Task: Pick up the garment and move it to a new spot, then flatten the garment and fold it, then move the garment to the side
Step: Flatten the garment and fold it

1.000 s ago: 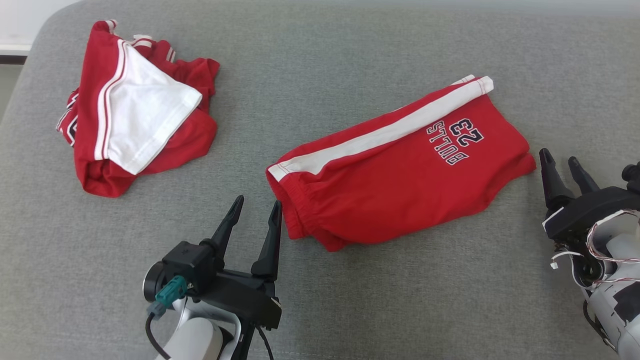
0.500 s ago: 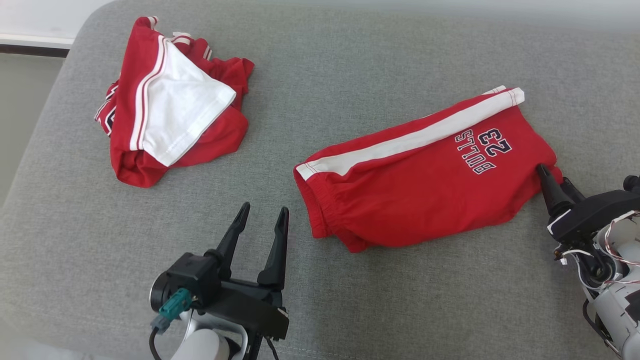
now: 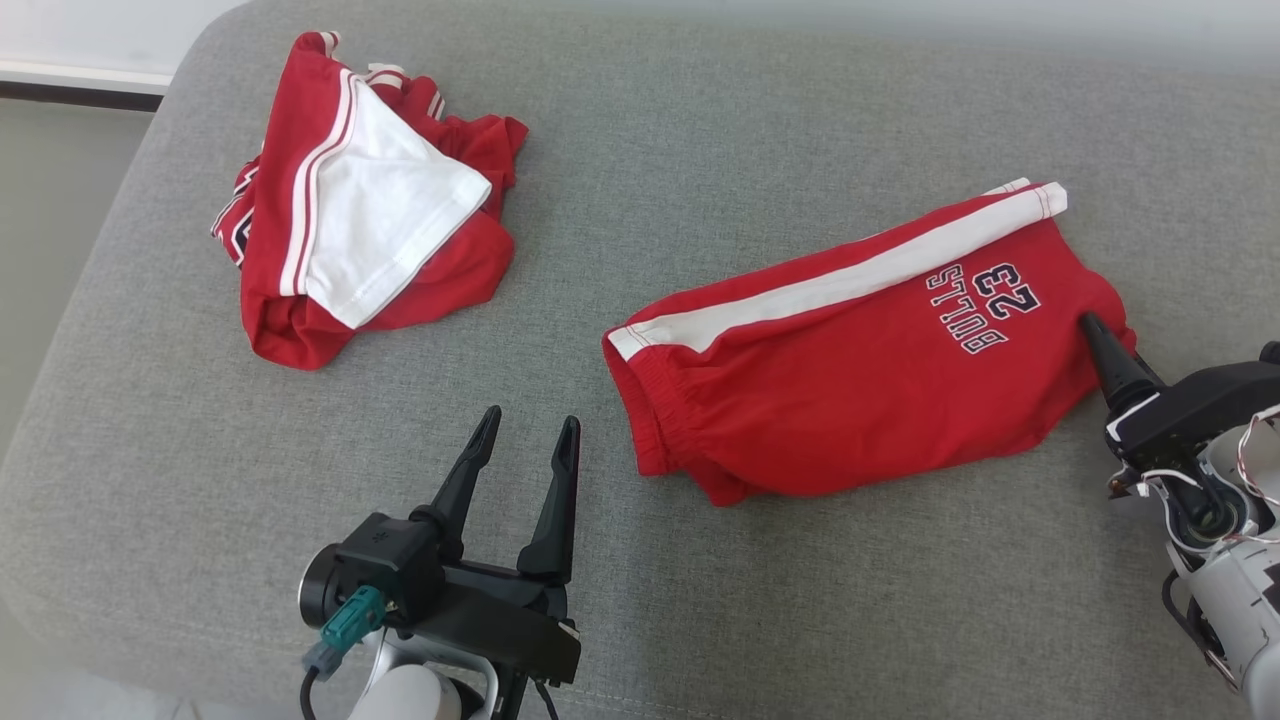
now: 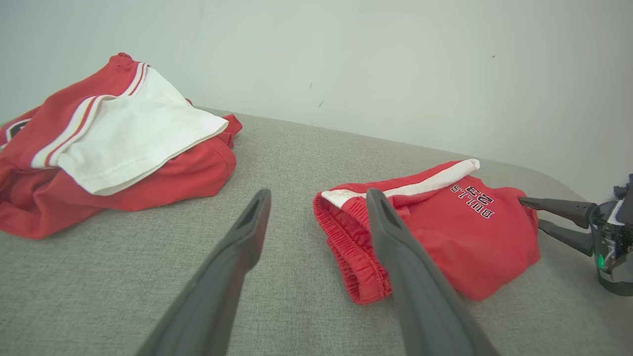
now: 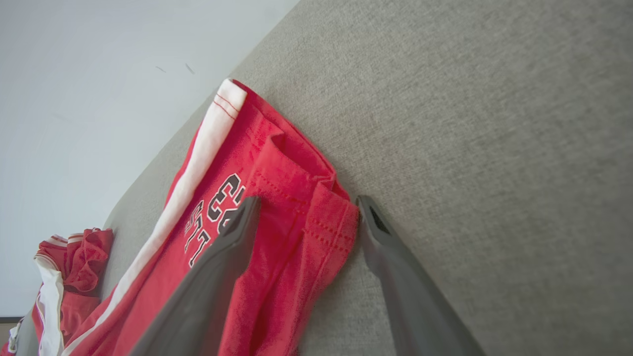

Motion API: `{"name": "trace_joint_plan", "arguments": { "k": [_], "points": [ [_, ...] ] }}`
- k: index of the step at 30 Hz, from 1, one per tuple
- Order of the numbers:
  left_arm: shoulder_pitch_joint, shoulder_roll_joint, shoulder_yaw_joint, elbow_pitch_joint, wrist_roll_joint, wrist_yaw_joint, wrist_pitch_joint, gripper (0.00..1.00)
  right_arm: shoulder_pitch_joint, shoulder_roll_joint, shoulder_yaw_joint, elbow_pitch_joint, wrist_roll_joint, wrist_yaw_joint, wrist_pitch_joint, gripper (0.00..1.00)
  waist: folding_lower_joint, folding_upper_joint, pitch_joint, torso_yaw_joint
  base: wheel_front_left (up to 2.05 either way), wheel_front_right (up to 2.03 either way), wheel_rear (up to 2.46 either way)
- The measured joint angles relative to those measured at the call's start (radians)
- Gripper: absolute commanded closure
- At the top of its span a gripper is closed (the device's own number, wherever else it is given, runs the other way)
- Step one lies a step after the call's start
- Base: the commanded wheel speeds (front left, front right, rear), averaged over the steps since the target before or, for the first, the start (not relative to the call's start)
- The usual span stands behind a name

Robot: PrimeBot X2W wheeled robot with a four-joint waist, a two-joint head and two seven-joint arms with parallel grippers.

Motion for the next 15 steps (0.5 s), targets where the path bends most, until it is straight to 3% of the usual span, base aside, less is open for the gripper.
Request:
{"name": "trace_joint_plan", "arguments": {
  "k": [2, 3, 4, 5, 7, 8, 10, 15],
  "points": [
    [0.000, 0.000, 0.002, -0.001, 0.000, 0.000, 0.000, 0.00, -0.012, 0.003, 0.000, 0.013, 0.004, -0.001, 0.002, 0.00, 0.0001, 0.0000, 0.000, 0.003, 0.00, 0.00, 0.00],
    [0.000, 0.000, 0.002, -0.001, 0.001, 0.000, 0.000, 0.00, -0.016, 0.006, 0.000, 0.017, 0.004, -0.001, 0.008, 0.07, 0.0001, 0.0000, 0.000, 0.005, 0.00, 0.00, 0.00],
    [0.000, 0.000, 0.002, -0.001, 0.001, 0.000, 0.000, 0.00, -0.020, 0.008, 0.000, 0.022, 0.004, -0.001, 0.008, 0.36, 0.0001, 0.0000, 0.001, 0.007, 0.00, 0.00, 0.00],
    [0.000, 0.000, 0.002, -0.001, 0.001, 0.000, 0.000, 0.00, -0.028, 0.010, 0.001, 0.030, 0.003, -0.001, 0.009, 0.51, 0.0001, 0.0000, 0.001, 0.008, 0.00, 0.00, 0.00],
    [0.000, -0.001, 0.002, -0.001, 0.002, 0.000, 0.000, 0.00, -0.042, 0.013, 0.003, 0.044, 0.003, -0.001, 0.009, 0.70, 0.0001, 0.0001, 0.001, 0.012, 0.00, 0.00, 0.00],
    [0.000, -0.001, 0.002, -0.001, 0.003, -0.001, 0.000, 0.00, -0.048, 0.016, 0.006, 0.051, 0.003, -0.001, 0.009, 0.86, 0.0001, 0.0001, 0.001, 0.013, 0.00, 0.00, 0.00],
    [0.000, -0.001, 0.002, -0.001, 0.005, -0.001, 0.000, 0.00, -0.056, 0.022, 0.009, 0.058, -0.005, 0.000, 0.008, 1.00, 0.0001, 0.0001, 0.001, 0.016, 0.00, 0.00, 0.00],
    [0.003, 0.000, 0.016, 0.001, 0.008, -0.001, 0.000, 0.00, -0.068, 0.031, 0.018, 0.080, -0.008, 0.000, 0.007, 1.00, 0.0001, 0.0001, -0.007, 0.015, 0.00, 0.00, 0.00]
  ]
}}
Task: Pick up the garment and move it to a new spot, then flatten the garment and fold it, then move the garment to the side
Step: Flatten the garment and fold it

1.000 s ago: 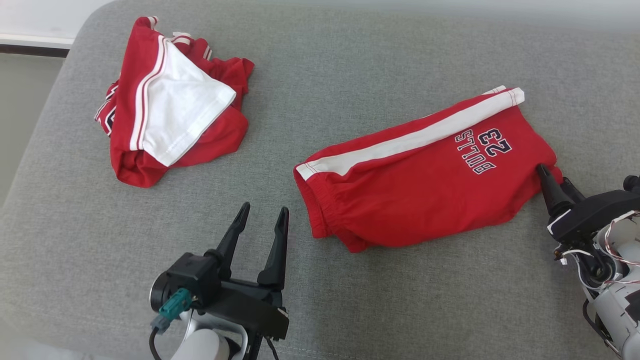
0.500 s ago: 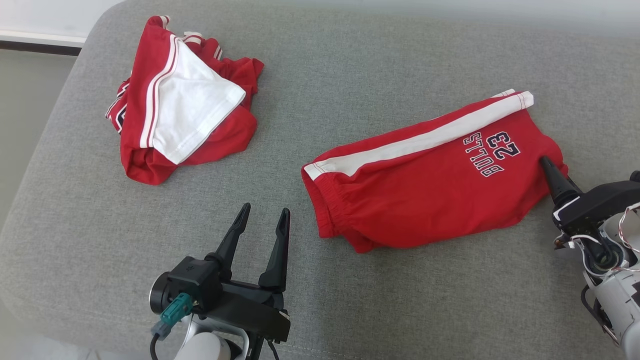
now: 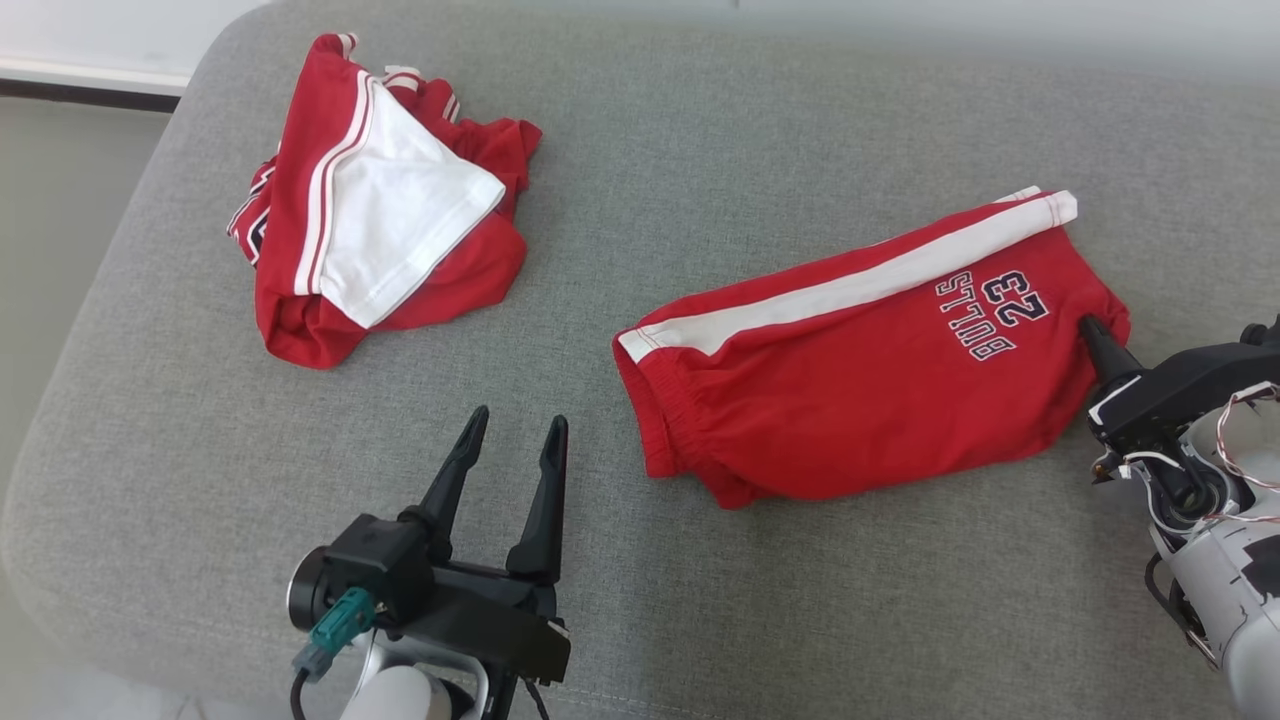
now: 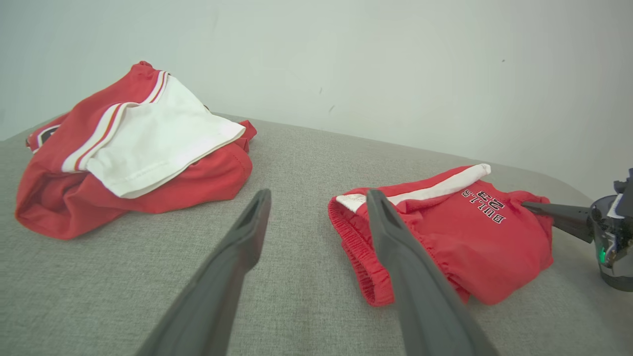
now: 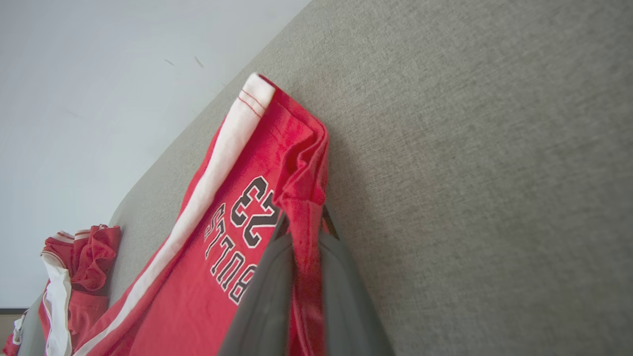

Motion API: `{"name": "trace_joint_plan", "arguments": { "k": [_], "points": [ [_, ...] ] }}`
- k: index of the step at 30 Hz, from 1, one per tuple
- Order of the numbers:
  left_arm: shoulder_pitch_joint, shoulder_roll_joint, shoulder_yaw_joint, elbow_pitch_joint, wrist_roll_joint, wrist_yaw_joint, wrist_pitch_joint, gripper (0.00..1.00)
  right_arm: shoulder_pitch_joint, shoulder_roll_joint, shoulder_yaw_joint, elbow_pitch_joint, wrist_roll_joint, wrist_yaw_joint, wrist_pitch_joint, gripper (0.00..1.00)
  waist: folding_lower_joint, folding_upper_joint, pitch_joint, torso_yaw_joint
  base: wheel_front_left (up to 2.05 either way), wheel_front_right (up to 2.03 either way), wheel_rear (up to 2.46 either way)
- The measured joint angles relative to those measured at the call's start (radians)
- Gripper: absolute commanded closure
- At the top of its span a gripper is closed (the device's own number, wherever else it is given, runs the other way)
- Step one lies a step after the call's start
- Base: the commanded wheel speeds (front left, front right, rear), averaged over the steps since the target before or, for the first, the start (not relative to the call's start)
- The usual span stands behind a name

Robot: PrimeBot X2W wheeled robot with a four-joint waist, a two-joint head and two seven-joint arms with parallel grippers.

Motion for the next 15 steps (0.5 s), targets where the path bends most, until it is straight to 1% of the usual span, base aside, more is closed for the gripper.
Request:
{"name": "trace_joint_plan", "arguments": {
  "k": [8, 15],
  "points": [
    [0.038, 0.010, 0.012, -0.007, 0.009, -0.001, 0.000, 0.00, 0.011, -0.002, 0.004, 0.004, 0.000, 0.000, -0.011, 1.00, 0.0000, 0.0000, -0.022, -0.031, 0.00, 0.00, 0.00],
    [0.043, 0.018, 0.014, -0.036, 0.011, -0.009, 0.000, 0.00, 0.043, -0.039, -0.013, 0.002, 0.005, 0.000, -0.036, 1.00, 0.0000, 0.0000, -0.040, -0.081, 0.00, 0.00, 0.00]
  ]
}}
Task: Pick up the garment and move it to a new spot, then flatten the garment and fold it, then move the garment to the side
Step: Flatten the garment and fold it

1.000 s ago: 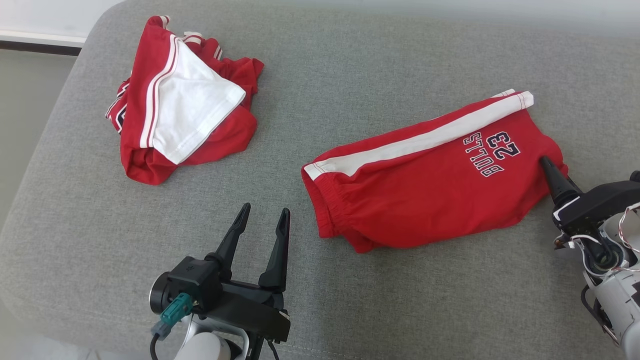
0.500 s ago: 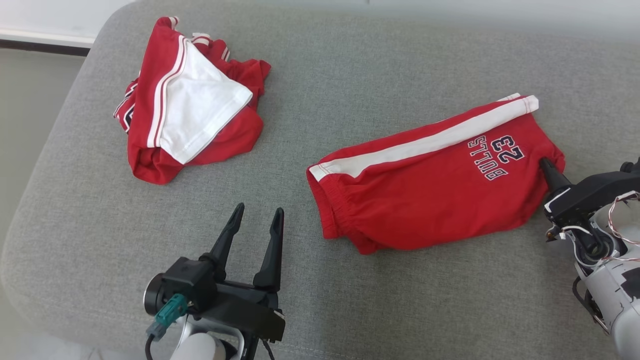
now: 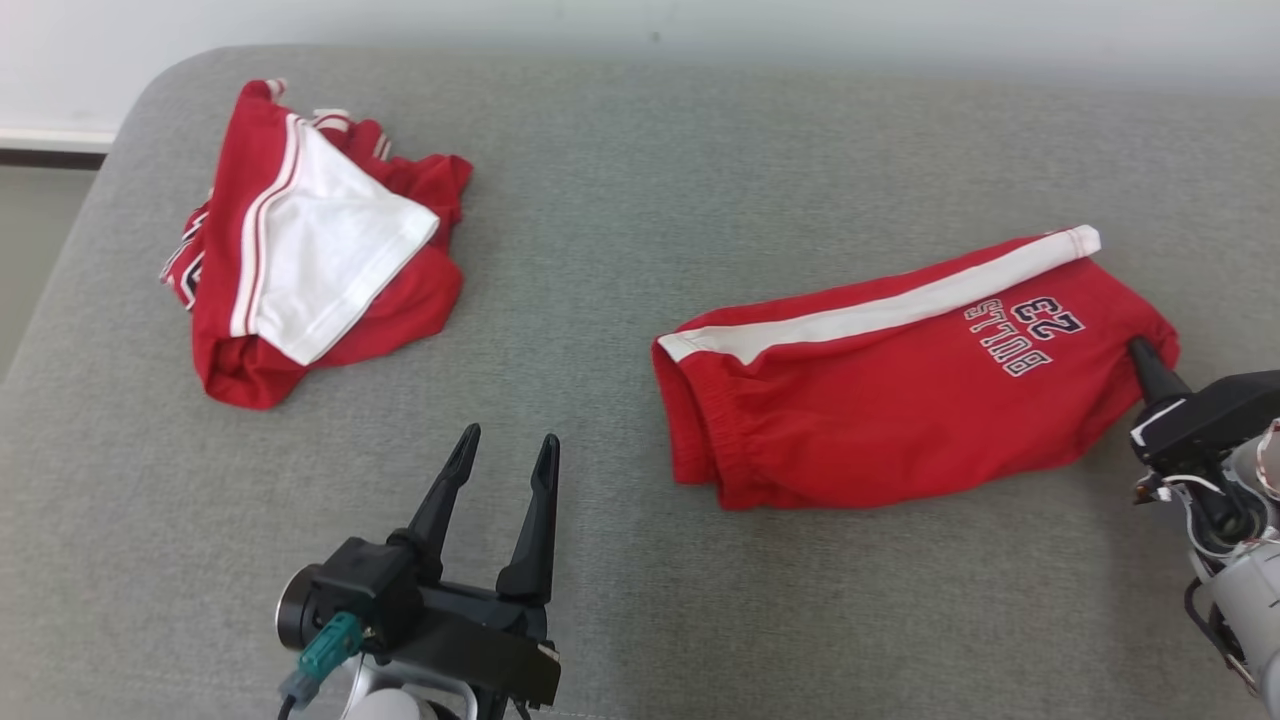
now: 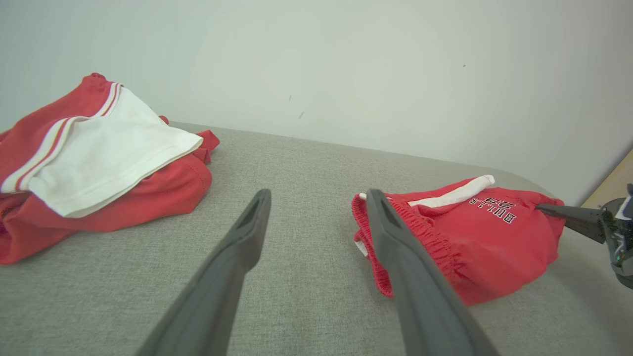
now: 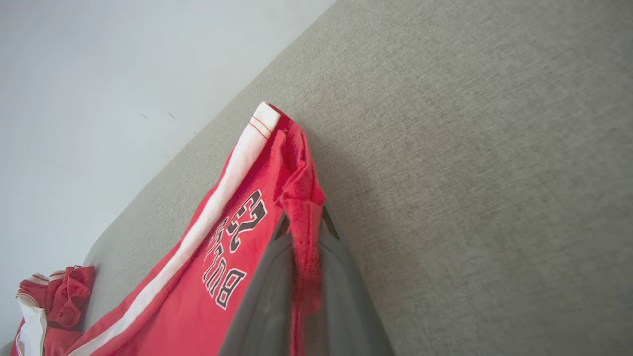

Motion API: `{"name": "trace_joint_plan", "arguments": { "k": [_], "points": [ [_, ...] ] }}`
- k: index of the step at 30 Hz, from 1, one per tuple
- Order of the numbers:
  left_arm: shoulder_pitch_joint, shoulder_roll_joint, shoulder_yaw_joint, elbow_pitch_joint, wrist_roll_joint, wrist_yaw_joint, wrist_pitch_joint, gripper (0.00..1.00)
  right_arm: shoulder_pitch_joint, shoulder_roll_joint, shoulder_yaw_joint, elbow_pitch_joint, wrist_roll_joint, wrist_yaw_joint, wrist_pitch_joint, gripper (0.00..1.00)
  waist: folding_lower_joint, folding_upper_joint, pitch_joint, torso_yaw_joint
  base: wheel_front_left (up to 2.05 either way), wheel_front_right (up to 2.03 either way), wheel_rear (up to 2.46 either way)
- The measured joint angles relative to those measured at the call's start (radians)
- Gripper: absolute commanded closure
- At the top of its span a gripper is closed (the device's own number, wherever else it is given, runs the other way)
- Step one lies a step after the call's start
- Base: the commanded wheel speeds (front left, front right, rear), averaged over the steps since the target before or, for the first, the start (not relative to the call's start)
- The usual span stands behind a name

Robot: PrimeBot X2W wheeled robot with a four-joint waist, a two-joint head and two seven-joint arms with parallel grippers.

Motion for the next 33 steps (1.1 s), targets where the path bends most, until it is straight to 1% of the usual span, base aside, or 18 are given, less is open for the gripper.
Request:
{"name": "trace_joint_plan", "arguments": {
  "k": [3, 10, 11, 15, 20, 21, 26, 27, 33],
  "points": [
    [0.017, 0.005, -0.001, -0.010, 0.005, -0.007, 0.000, 0.00, 0.008, -0.018, -0.008, -0.005, 0.008, 0.000, -0.008, 1.00, 0.0000, 0.0000, -0.006, -0.026, 0.00, 0.00, 0.00],
    [0.018, 0.008, -0.006, -0.024, 0.015, -0.008, 0.000, 0.00, 0.038, -0.059, -0.019, -0.027, 0.016, 0.000, -0.027, 1.00, 0.0000, 0.0000, -0.015, -0.090, 0.00, 0.00, 0.00],
    [0.018, 0.008, -0.007, -0.025, 0.016, -0.008, 0.000, 0.00, 0.043, -0.075, -0.023, -0.032, 0.016, 0.000, -0.029, 1.00, 0.0000, 0.0000, -0.017, -0.108, 0.00, 0.00, 0.00],
    [0.018, 0.007, -0.012, -0.023, 0.019, -0.009, 0.000, 0.00, 0.064, -0.107, -0.029, -0.039, 0.016, 0.000, -0.042, 1.00, 0.0000, 0.0000, -0.022, -0.143, 0.00, 0.00, 0.00],
    [0.016, 0.004, -0.022, -0.014, 0.037, -0.010, 0.000, 0.00, 0.080, -0.115, -0.025, -0.075, 0.016, 0.000, -0.053, 1.00, 0.0000, 0.0000, -0.030, -0.179, 0.00, 0.00, 0.00],
    [0.015, 0.003, -0.028, -0.011, 0.038, -0.016, 0.000, 0.00, 0.081, -0.117, -0.023, -0.087, 0.016, 0.000, -0.054, 1.00, 0.0000, 0.0000, -0.033, -0.184, 0.00, 0.00, 0.00],
    [0.011, -0.007, -0.040, 0.006, 0.038, -0.018, 0.000, 0.00, 0.086, -0.105, 0.015, -0.174, 0.001, 0.000, -0.070, 1.00, 0.0000, 0.0000, -0.045, -0.191, 0.00, 0.00, 0.00],
    [0.011, -0.007, -0.040, 0.006, 0.038, -0.018, 0.000, 0.00, 0.086, -0.105, 0.015, -0.174, 0.001, 0.000, -0.070, 1.00, 0.0000, 0.0000, -0.045, -0.191, 0.00, 0.00, 0.00],
    [0.010, -0.013, -0.042, 0.016, 0.038, -0.025, 0.000, 0.00, 0.087, -0.094, 0.091, -0.293, -0.056, 0.000, -0.068, 1.00, 0.0000, 0.0000, -0.059, -0.174, 0.00, 0.00, 0.00]
  ]
}}
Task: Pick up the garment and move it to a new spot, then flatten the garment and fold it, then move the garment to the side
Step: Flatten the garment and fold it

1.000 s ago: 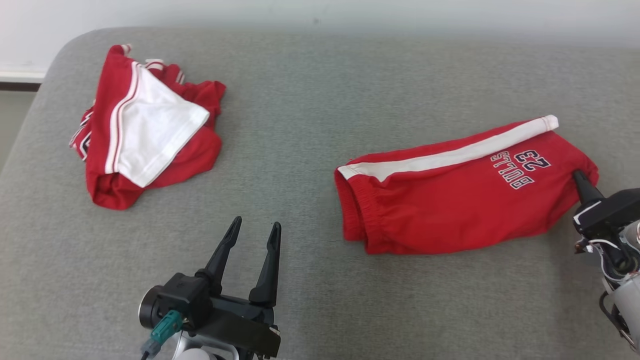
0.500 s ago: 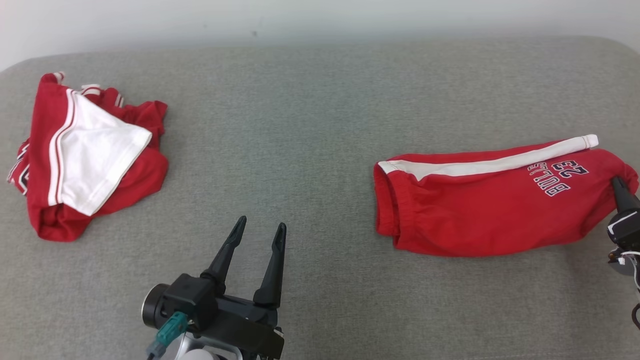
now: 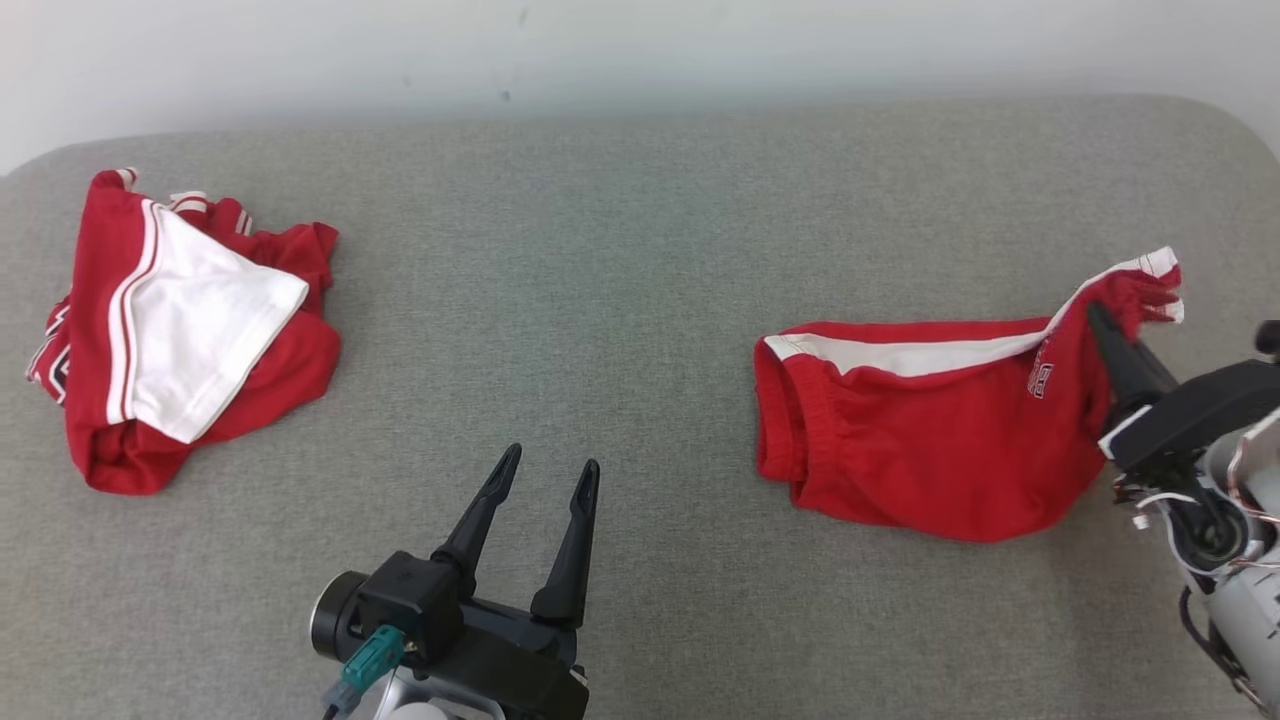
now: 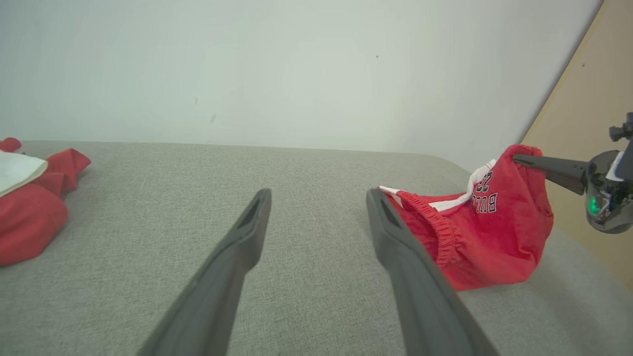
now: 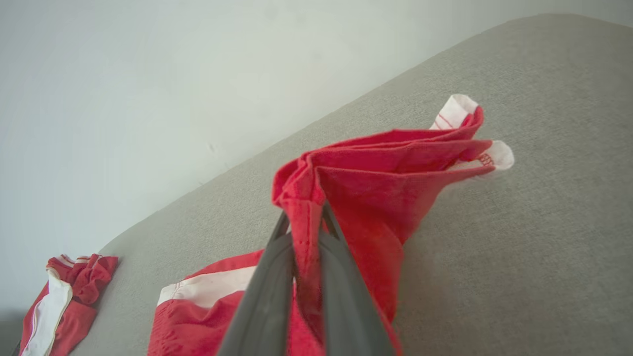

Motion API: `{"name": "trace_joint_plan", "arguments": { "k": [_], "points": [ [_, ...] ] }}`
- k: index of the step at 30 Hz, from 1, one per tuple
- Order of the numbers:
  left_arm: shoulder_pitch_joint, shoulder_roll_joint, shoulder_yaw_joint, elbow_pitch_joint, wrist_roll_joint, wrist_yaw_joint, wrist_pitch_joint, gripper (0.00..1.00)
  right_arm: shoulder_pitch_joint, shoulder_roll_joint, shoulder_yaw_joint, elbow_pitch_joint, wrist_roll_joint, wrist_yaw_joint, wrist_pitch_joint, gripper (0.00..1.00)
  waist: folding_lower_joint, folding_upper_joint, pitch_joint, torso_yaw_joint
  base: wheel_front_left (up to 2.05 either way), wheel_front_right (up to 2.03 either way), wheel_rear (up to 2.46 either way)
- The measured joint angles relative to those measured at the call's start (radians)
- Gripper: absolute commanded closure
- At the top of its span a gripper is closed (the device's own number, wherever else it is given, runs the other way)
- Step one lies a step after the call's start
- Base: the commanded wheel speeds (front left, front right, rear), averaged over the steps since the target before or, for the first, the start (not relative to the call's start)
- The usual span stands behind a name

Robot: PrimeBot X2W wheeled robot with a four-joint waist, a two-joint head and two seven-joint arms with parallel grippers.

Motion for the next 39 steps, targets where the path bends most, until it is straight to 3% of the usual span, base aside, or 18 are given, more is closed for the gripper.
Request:
{"name": "trace_joint_plan", "arguments": {
  "k": [12, 34, 35, 36, 37, 39],
  "points": [
    [0.000, -0.007, -0.001, 0.010, -0.001, 0.000, 0.000, 0.00, 0.017, 0.034, 0.168, -0.188, -0.078, 0.000, 0.058, 1.00, 0.0000, 0.0000, -0.016, 0.054, 0.00, 0.00, 0.00],
    [0.006, -0.007, 0.018, -0.004, -0.002, 0.002, 0.000, 0.00, 0.048, 0.044, 0.321, -0.207, -0.217, 0.000, 0.119, 1.00, 0.0000, -0.0001, -0.010, 0.054, 0.00, 0.00, 0.00],
    [0.006, -0.007, 0.018, -0.004, -0.002, 0.001, 0.000, 0.00, 0.046, 0.046, 0.330, -0.205, -0.232, -0.001, 0.119, 0.69, 0.0000, -0.0001, -0.010, 0.053, 0.00, 0.00, 0.00],
    [0.006, -0.008, 0.018, -0.004, -0.002, 0.001, 0.000, 0.00, 0.045, 0.048, 0.338, -0.202, -0.244, -0.001, 0.119, 0.50, 0.0000, -0.0001, -0.009, 0.053, 0.00, 0.00, 0.00],
    [0.006, -0.008, 0.018, -0.004, -0.002, 0.001, 0.000, 0.00, 0.044, 0.050, 0.345, -0.201, -0.253, -0.001, 0.119, 0.00, 0.0000, 0.0000, -0.009, 0.052, 0.00, 0.00, 0.00],
    [0.006, -0.008, 0.019, -0.003, -0.002, 0.000, 0.000, 0.00, 0.038, 0.054, 0.359, -0.201, -0.274, -0.003, 0.117, 0.00, 0.0000, 0.0000, -0.010, 0.049, 0.00, 0.00, 0.00]
  ]
}}
